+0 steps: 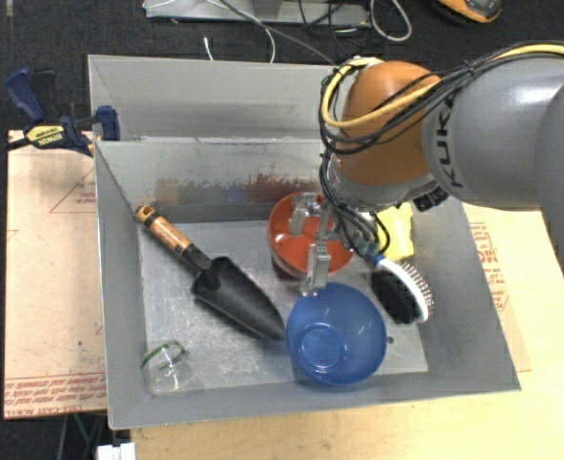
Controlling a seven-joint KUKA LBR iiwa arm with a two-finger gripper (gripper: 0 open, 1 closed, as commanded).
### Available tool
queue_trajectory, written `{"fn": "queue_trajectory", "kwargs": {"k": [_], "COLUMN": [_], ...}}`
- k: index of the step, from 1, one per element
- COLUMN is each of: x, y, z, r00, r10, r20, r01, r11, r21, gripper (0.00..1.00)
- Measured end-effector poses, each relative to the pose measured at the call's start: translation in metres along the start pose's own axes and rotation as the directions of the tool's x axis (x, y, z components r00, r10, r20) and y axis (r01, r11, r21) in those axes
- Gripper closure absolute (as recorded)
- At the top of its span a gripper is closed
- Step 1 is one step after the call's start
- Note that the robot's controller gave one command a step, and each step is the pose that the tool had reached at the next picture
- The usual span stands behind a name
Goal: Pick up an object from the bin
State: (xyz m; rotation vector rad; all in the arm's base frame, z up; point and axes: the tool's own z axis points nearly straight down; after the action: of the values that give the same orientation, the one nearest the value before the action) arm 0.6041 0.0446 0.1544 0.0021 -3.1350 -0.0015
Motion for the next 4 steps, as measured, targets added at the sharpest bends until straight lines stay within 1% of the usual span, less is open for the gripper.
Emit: {"fn": "queue_trajectory", "kwargs": {"k": [1,2,3,4], "x": [-0.002,0.044,0.017,0.04], "y": [0.0,0.03,0.007,0.027], "z": [-0.005,0.087,0.029,0.077], "r00": [1.0,0.983,0.976,0.982], "r10": [0.002,0.186,0.217,0.19], "r20": [0.008,0.003,0.021,-0.002], "r01": [-0.002,-0.186,-0.217,-0.19], "r11": [1.0,0.983,0.976,0.982], "r21": [0.0,-0.001,-0.005,-0.002], "gripper": [0.0,0.0,0.0,0.0]}}
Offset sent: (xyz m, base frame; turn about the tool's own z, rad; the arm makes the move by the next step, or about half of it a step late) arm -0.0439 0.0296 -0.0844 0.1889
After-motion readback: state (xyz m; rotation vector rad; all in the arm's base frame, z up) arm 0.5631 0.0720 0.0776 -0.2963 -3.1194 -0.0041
